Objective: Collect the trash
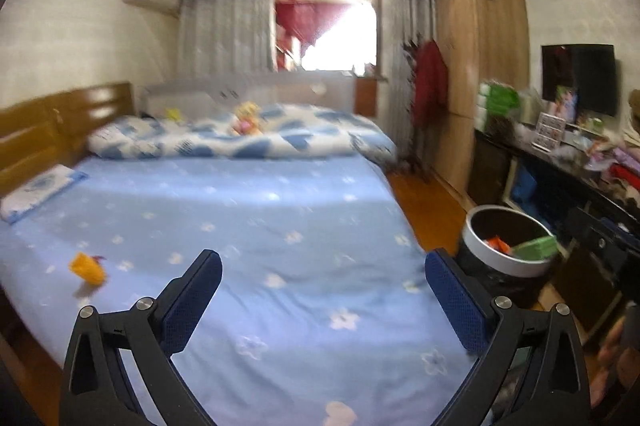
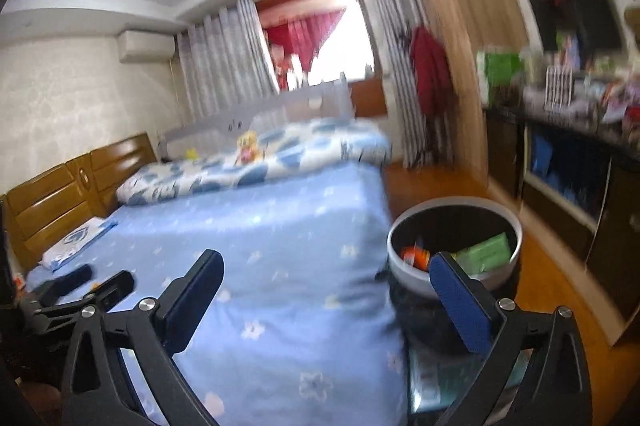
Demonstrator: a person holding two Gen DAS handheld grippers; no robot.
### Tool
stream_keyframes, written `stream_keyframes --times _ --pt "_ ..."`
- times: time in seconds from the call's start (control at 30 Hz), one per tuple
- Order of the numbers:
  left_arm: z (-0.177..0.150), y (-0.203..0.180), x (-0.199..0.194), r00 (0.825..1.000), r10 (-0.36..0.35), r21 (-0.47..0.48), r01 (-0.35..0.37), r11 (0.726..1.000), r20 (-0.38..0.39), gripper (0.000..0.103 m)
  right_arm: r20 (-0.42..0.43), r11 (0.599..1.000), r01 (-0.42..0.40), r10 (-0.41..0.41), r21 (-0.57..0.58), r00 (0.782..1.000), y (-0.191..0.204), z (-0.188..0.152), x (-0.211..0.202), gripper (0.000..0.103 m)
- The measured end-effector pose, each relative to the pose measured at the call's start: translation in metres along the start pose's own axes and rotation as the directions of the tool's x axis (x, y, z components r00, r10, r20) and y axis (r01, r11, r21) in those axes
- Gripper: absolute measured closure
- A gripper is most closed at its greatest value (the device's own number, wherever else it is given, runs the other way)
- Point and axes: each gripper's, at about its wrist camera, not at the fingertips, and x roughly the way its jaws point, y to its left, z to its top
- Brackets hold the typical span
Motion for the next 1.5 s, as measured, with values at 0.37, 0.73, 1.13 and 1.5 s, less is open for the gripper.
stream_keyframes --times 0.37,0.73,1.13,1.5 --pt "-0.039 -0.029 -0.022 0.992 0.127 0.052 -0.127 0.990 0.019 0.000 0.019 0.998 0.023 -0.022 -0.065 1.000 0.023 -0.038 0.000 0.000" --pt "-0.040 -0.055 -0.022 0.985 0.170 0.042 -0.171 0.984 0.020 0.000 0.009 0.993 0.017 -0.016 -0.116 1.000 0.037 -0.050 -0.006 0.000" --pt "-0.039 -0.045 -0.019 0.990 0.138 0.034 -0.139 0.990 0.016 0.000 0.011 0.993 0.024 -0.023 -0.117 1.000 0.037 -0.050 -0.011 0.000" --pt "-0.045 -0.042 -0.024 0.992 0.127 0.046 -0.128 0.991 0.021 0.000 0.015 0.994 0.028 -0.027 -0.105 1.000 0.032 -0.050 -0.015 0.000"
